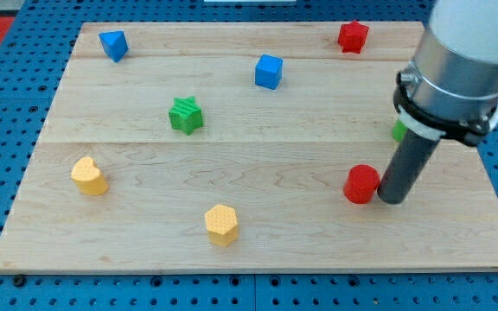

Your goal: Push the red circle towards right bottom corner

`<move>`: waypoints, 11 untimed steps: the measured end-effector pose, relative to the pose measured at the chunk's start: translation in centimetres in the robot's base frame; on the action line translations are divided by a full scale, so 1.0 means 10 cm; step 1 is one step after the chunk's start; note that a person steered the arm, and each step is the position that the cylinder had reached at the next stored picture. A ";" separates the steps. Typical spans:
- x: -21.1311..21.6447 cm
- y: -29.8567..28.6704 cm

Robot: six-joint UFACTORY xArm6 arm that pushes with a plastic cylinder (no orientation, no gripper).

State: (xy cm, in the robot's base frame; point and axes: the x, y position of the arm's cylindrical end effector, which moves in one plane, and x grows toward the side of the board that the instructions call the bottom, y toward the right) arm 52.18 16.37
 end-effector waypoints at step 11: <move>0.35 -1.92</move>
